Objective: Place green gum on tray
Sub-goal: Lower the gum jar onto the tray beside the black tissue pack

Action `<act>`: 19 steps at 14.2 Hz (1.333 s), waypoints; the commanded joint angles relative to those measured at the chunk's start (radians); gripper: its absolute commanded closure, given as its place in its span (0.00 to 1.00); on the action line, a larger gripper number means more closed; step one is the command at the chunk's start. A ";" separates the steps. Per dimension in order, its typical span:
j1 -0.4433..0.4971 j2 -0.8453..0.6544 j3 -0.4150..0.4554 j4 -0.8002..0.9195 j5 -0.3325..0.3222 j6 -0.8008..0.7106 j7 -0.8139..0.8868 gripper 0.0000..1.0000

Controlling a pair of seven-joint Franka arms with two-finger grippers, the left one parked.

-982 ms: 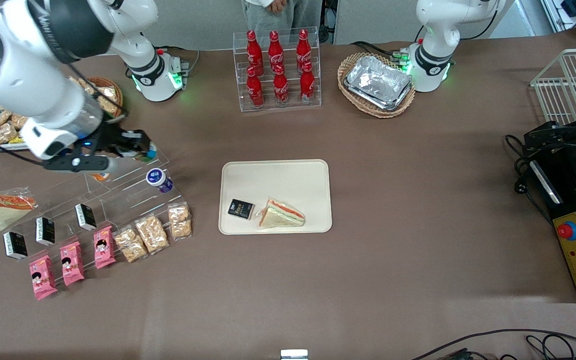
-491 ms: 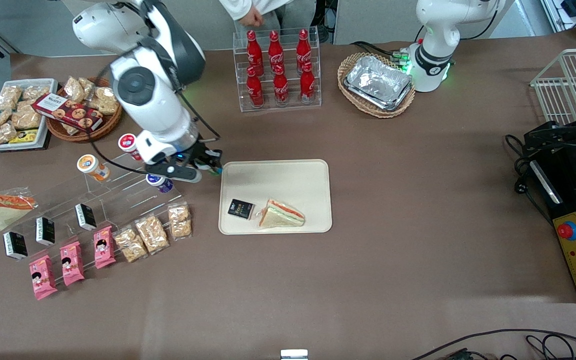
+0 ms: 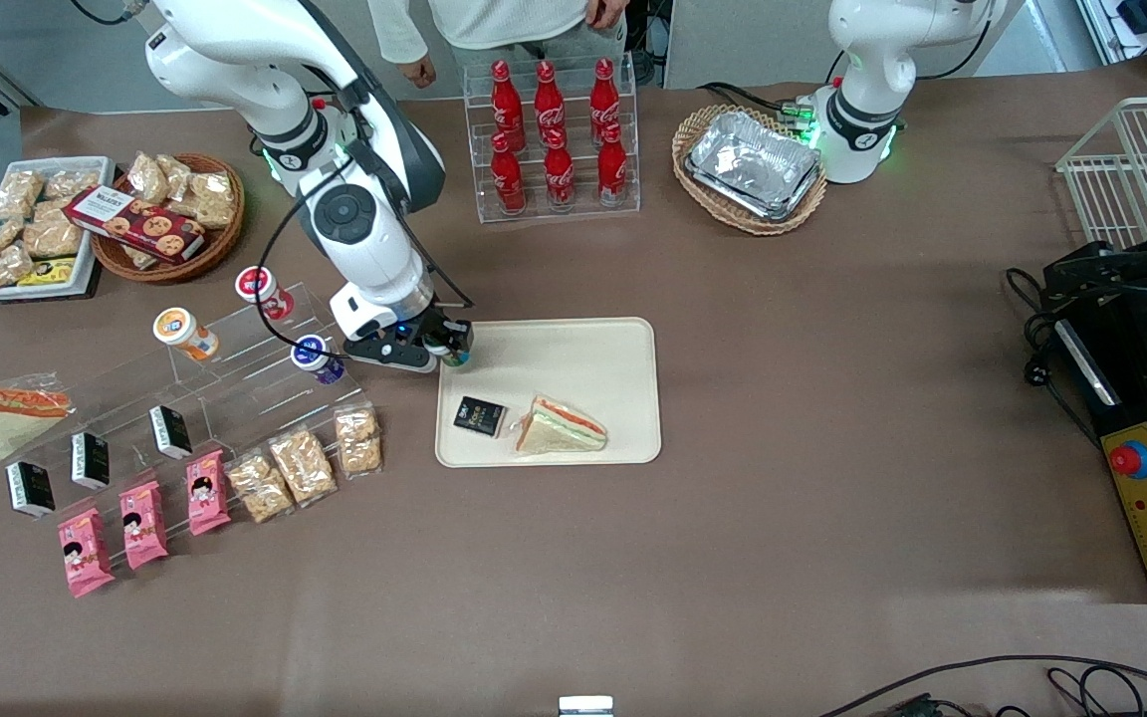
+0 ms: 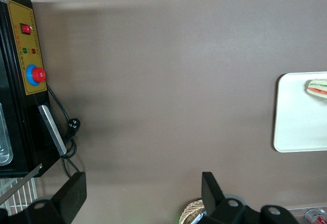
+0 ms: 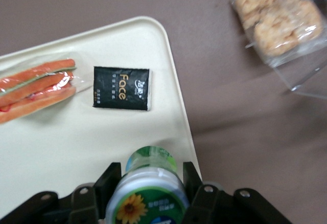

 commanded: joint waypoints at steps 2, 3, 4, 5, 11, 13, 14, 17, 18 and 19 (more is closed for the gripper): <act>0.081 0.103 -0.013 -0.037 0.009 0.158 0.074 0.58; 0.089 0.124 -0.013 -0.040 0.009 0.184 0.094 0.58; 0.105 0.140 -0.013 -0.041 0.009 0.204 0.105 0.58; 0.112 0.146 -0.013 -0.041 0.009 0.207 0.109 0.58; 0.112 0.154 -0.014 -0.041 0.009 0.207 0.109 0.00; 0.110 0.152 -0.014 -0.041 0.009 0.207 0.109 0.00; 0.110 0.151 -0.016 -0.041 0.009 0.207 0.109 0.00; 0.099 0.143 -0.016 -0.040 0.007 0.198 0.100 0.00; 0.096 0.125 -0.017 -0.040 0.007 0.191 0.094 0.00; 0.095 0.105 -0.022 -0.038 0.007 0.169 0.085 0.00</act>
